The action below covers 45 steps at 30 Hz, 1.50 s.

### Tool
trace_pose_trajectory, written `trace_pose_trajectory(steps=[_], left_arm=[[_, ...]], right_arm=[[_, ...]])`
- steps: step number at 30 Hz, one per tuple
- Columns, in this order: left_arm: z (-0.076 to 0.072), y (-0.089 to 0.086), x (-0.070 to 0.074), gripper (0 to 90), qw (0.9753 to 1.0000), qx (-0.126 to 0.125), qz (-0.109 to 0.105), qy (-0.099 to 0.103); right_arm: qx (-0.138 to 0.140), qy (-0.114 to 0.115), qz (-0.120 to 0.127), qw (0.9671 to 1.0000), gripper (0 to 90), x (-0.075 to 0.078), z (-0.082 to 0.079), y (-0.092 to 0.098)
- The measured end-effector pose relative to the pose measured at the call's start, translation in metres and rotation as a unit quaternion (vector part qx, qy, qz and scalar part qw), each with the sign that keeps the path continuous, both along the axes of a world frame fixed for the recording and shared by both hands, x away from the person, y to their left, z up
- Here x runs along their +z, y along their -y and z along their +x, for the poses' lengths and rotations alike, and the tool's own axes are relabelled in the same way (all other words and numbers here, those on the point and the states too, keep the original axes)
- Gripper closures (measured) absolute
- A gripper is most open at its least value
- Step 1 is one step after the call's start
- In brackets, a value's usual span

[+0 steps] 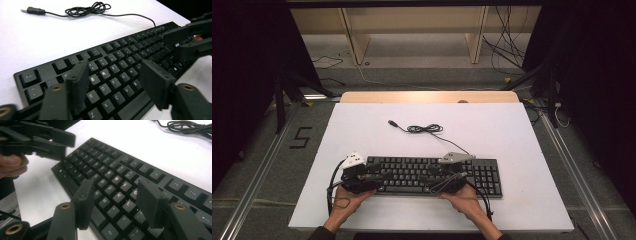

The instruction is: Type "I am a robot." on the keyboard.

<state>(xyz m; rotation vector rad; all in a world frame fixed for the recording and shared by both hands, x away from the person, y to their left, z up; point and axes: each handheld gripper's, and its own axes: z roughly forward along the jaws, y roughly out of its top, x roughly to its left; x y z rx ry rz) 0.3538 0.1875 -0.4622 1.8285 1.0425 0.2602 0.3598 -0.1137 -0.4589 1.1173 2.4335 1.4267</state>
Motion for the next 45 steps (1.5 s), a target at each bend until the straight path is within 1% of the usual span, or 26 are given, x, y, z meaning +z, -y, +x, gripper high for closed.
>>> trace_pose_trajectory(steps=[3, 4, 8, 10, 13, 17, 19, 22, 27, 31, 39, 41, 43, 45], left_arm=[[0.003, 0.006, 0.000, 51.5, 0.9999, -0.004, 0.008, -0.005], [0.005, 0.008, 0.000, 53.9, 0.9998, -0.005, 0.015, -0.008], [0.011, 0.015, -0.002, 64.2, 0.9993, -0.014, 0.031, -0.015], [0.014, 0.019, -0.002, 68.9, 0.9991, -0.017, 0.034, -0.017], [0.018, 0.025, -0.003, 77.5, 0.9985, -0.023, 0.045, -0.017], [0.022, 0.029, -0.005, 84.9, 0.9977, -0.032, 0.055, -0.023], [0.024, 0.030, -0.007, 87.2, 0.9975, -0.032, 0.057, -0.027], [0.028, 0.035, -0.009, 88.7, 0.9972, -0.034, 0.058, -0.032], [0.032, 0.043, -0.011, 88.9, 0.9958, -0.039, 0.073, -0.039], [0.034, 0.044, -0.013, 88.9, 0.9952, -0.037, 0.080, -0.042], [0.035, 0.045, -0.016, 88.9, 0.9950, -0.035, 0.081, -0.047], [0.035, 0.046, -0.017, 89.0, 0.9940, -0.037, 0.090, -0.050], [0.035, 0.046, -0.018, 89.1, 0.9941, -0.039, 0.086, -0.053], [0.035, 0.047, -0.018, 89.1, 0.9939, -0.039, 0.089, -0.053]], right_arm=[[-0.002, 0.002, 0.001, 1.0000, 46.0, 0.001, -0.003, 0.004], [-0.002, 0.002, 0.002, 1.0000, 45.6, 0.001, -0.004, 0.004], [-0.002, 0.004, 0.003, 1.0000, 43.5, 0.000, -0.008, 0.007], [0.001, 0.005, 0.002, 1.0000, 43.0, -0.001, -0.010, 0.008], [0.001, 0.007, 0.001, 1.0000, 42.3, -0.001, -0.013, 0.009], [0.003, 0.009, -0.001, 1.0000, 41.2, -0.001, -0.016, 0.011], [0.004, 0.009, 0.000, 0.9999, 40.3, -0.001, -0.017, 0.011], [0.005, 0.011, -0.001, 0.9999, 38.3, -0.001, -0.019, 0.011], [0.006, 0.017, 0.003, 0.9998, 37.2, 0.000, -0.022, 0.012], [0.006, 0.018, 0.003, 0.9998, 37.1, 0.001, -0.024, 0.013], [0.007, 0.019, 0.004, 0.9998, 37.1, 0.001, -0.026, 0.014], [0.006, 0.018, 0.003, 0.9998, 37.1, 0.001, -0.026, 0.014], [0.006, 0.018, 0.003, 0.9998, 37.1, 0.000, -0.026, 0.014], [0.006, 0.018, 0.003, 0.9998, 37.1, 0.001, -0.027, 0.014]])
